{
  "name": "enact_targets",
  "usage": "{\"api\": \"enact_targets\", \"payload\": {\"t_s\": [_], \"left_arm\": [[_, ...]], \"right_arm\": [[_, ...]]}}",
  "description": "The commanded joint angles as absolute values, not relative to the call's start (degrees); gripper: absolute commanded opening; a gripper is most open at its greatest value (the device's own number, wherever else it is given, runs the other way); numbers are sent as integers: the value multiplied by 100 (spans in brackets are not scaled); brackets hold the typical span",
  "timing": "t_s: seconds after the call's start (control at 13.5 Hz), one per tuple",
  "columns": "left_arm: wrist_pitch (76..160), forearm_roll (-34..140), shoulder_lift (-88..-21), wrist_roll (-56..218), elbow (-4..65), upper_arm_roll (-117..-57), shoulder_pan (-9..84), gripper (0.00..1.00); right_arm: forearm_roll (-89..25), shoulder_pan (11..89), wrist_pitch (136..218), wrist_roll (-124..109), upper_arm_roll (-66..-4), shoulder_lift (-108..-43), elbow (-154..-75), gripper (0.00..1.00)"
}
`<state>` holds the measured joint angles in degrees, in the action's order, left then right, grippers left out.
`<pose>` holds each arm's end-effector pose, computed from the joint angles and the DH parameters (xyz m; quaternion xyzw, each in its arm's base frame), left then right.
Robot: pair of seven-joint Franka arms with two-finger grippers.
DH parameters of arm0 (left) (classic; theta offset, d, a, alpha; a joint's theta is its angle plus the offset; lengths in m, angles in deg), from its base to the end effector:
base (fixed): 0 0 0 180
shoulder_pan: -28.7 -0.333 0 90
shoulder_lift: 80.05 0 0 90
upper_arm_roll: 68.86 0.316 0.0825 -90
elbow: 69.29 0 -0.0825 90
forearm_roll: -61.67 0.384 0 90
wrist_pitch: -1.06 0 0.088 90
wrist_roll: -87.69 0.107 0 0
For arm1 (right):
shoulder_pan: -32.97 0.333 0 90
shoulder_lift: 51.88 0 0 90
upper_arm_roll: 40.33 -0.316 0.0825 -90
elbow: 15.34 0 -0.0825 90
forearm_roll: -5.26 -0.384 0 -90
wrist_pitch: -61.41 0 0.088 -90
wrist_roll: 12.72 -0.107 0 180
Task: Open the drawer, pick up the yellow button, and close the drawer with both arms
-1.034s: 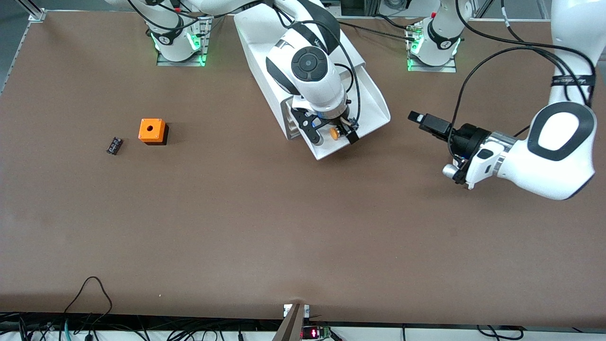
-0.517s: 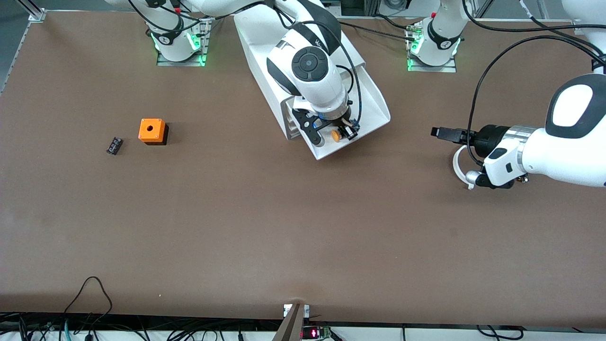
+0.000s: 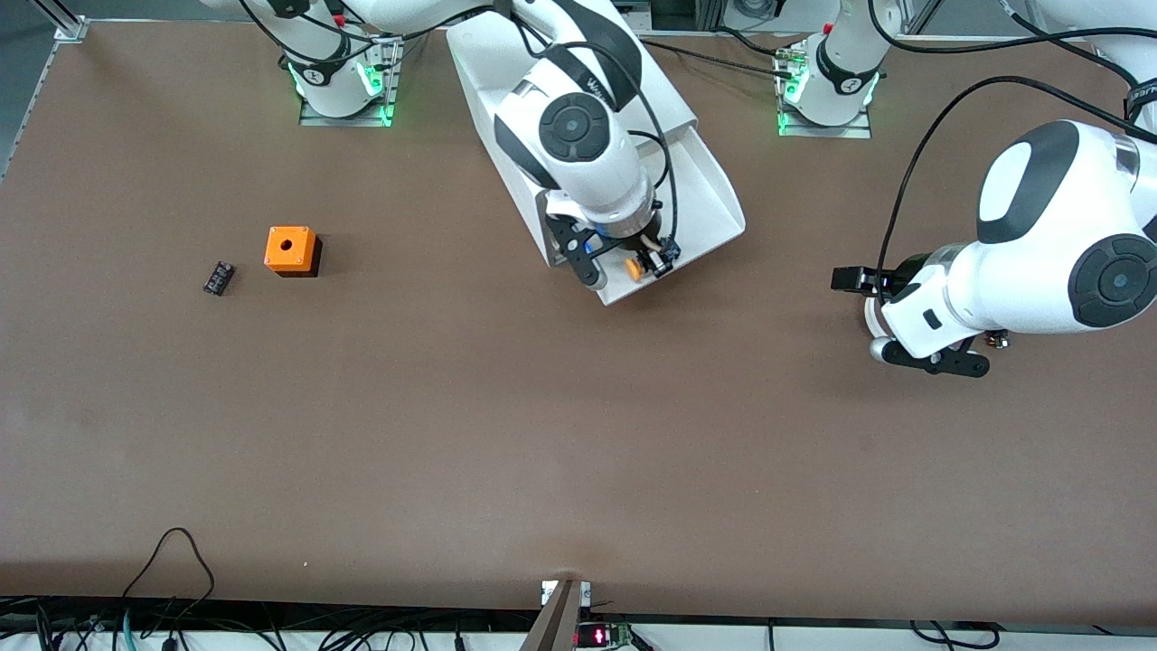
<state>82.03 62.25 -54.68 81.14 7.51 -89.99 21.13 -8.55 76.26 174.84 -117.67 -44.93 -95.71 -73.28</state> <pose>0.6339 -0.1085 0.4665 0.9811 -0.0573 -0.1796 0.0434 0.5279 0.5732 0.4230 -0.8401 0.5137 0.1130 0.1324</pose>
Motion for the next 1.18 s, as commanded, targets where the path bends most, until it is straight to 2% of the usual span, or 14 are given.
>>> {"api": "enact_targets", "payload": {"t_s": [0.0, 0.37, 0.52, 0.81, 0.96, 1.11], "left_arm": [[8366, 6352, -5272, 8085, 594, -8969, 2106, 100], [9639, 6326, -5342, 5794, 1374, -9293, 2185, 100], [10509, 6334, -5360, 5116, 1884, -9565, 2202, 100], [11021, 6352, -5456, 4034, 2351, -10049, 2202, 100], [11512, 6378, -5640, 3700, 2833, -10242, 2211, 100], [11838, 6422, -5799, 3444, 3255, -10410, 2211, 100]], "right_arm": [[-1431, 7113, 17251, -11793, -4577, -9627, -6817, 0], [-1486, 6559, 16962, -10154, -4542, -9372, -6719, 0], [-1451, 6155, 16480, -8759, -4533, -9170, -6728, 0], [-1399, 5181, 15311, -5797, -4499, -9135, -6754, 0], [-988, 4740, 14966, -4181, -4411, -9143, -6920, 0], [-268, 4397, 15018, -2747, -4393, -9143, -7254, 0]]}}
